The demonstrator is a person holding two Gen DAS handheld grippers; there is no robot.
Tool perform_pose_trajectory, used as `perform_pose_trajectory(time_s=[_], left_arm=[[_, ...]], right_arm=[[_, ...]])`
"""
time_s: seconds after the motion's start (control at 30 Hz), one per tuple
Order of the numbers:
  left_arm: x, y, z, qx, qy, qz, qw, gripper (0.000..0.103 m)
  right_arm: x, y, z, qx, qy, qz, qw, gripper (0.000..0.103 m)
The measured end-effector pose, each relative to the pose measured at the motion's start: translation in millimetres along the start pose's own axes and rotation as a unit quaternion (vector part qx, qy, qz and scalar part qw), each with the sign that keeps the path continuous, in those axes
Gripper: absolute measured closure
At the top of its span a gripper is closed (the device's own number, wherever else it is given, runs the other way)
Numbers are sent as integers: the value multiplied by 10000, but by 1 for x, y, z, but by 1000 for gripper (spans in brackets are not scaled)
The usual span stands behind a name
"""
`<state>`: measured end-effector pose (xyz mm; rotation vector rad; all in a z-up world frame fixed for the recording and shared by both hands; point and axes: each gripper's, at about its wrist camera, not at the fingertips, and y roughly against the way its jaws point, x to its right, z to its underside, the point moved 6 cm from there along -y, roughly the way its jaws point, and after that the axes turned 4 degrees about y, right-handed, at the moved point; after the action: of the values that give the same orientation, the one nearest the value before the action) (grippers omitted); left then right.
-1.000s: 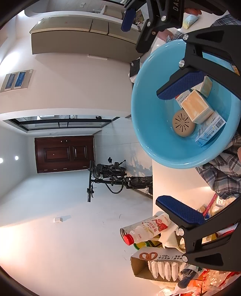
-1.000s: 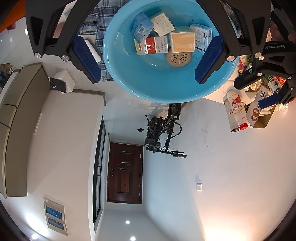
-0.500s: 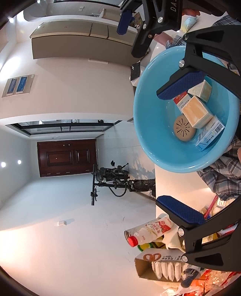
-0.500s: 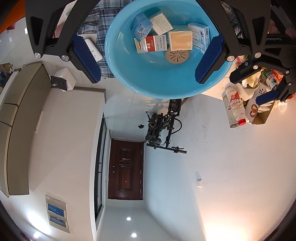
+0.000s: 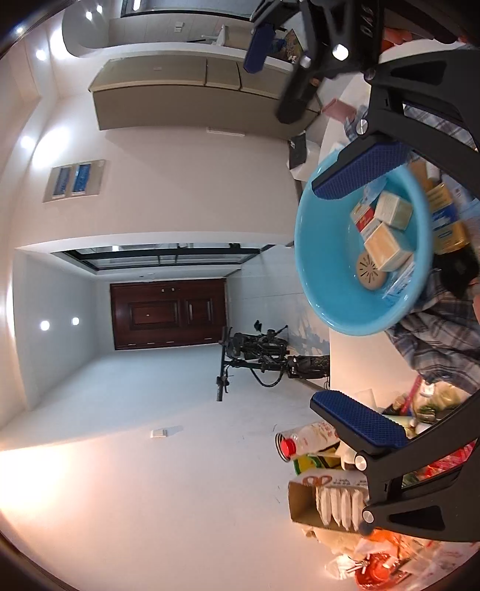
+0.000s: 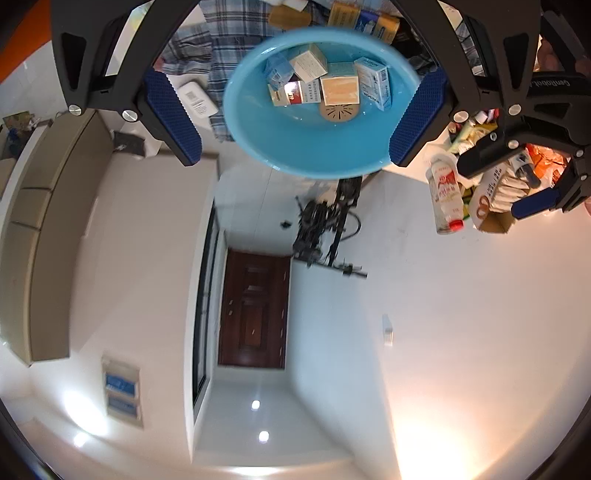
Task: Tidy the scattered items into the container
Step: 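Withdraw both tools from the basin back toward the pile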
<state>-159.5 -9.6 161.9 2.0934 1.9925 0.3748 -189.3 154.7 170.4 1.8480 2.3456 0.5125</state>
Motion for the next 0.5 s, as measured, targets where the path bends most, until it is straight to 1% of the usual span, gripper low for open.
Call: perform_pose_trajectory(time_s=[0.07, 0.13, 0.23, 0.33, 0.5], left_arm=[[2, 15, 5, 22, 33, 33, 10000, 0], [7, 30, 11, 5, -15, 26, 10000, 0], [16, 48, 21, 91, -211, -149, 9996, 0], [22, 65, 34, 165, -311, -289, 9990, 0], [28, 81, 61, 116, -326, -198, 9992, 0]], right_arm=[[-2, 25, -1, 189, -104, -22, 9998, 0], [-8, 44, 2, 244, -83, -152, 9996, 0], [-20, 64, 10, 215, 53, -175, 9996, 0], [-25, 80, 22, 185, 34, -202, 9996, 0], [-25, 100, 51, 112, -225, -269, 9993, 0]])
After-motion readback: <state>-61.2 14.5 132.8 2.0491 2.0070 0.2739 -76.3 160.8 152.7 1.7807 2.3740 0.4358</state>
